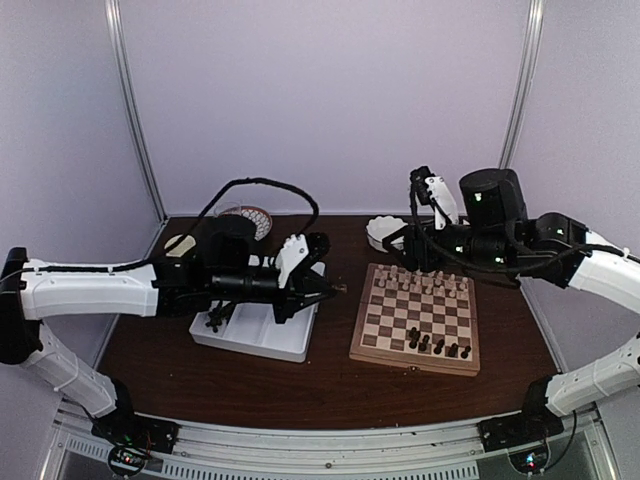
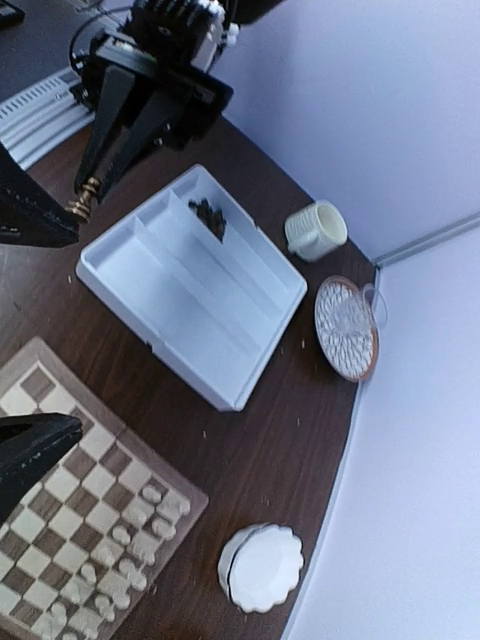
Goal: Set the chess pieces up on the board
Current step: Place the pawn at h8.
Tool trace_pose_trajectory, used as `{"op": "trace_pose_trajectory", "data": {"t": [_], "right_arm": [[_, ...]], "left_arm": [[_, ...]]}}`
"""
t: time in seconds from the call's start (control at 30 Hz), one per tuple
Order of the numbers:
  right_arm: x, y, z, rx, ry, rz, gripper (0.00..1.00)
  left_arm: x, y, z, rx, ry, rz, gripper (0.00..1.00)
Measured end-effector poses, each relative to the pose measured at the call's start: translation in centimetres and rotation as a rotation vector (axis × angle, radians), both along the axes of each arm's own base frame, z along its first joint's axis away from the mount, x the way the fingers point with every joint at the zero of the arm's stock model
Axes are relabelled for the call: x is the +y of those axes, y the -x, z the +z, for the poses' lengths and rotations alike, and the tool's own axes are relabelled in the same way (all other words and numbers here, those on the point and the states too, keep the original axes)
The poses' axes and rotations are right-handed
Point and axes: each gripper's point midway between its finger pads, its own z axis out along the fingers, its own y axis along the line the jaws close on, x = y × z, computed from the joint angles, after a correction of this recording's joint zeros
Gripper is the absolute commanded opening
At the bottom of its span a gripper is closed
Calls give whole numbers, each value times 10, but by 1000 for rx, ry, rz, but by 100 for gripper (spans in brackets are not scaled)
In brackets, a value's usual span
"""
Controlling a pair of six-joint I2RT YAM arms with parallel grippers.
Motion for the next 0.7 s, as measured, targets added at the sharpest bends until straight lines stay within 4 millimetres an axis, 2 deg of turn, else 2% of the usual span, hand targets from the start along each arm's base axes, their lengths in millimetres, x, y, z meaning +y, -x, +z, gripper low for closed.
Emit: {"op": "trace_pose_trajectory", "data": {"t": [0.1,0.17,0.27,0.3,0.33,0.47,0.53,0.6,0.7], "right_arm": [[-31,-25,-4,-29,68,-121,60],[-50,-41,-8,-54,104,-205,60],[-77,-58,-28,-87,166,-331,60],[-83,-61,-37,-88,186,-360,60],[-88,-63,-45,-86,208,-383,60],[-108,-68,-74,-94,277,-470,60],[-119,-68,-83,-107,293,-518,60],[-128,-66,-86,-124,290,-551,60],[-144,-62,-80,-163,264,-612,61]], "left_arm": [[-19,-13,-5,74,-103,19,0],[-29,-19,-16,125,-169,26,0],[-47,-28,-46,232,-307,43,0],[-56,-33,-66,285,-383,57,0],[-59,-34,-71,292,-393,59,0],[-65,-37,-129,406,-588,97,0],[-63,-35,-149,443,-663,114,0],[-62,-32,-162,467,-716,126,0],[-67,-30,-164,488,-755,137,0]]}}
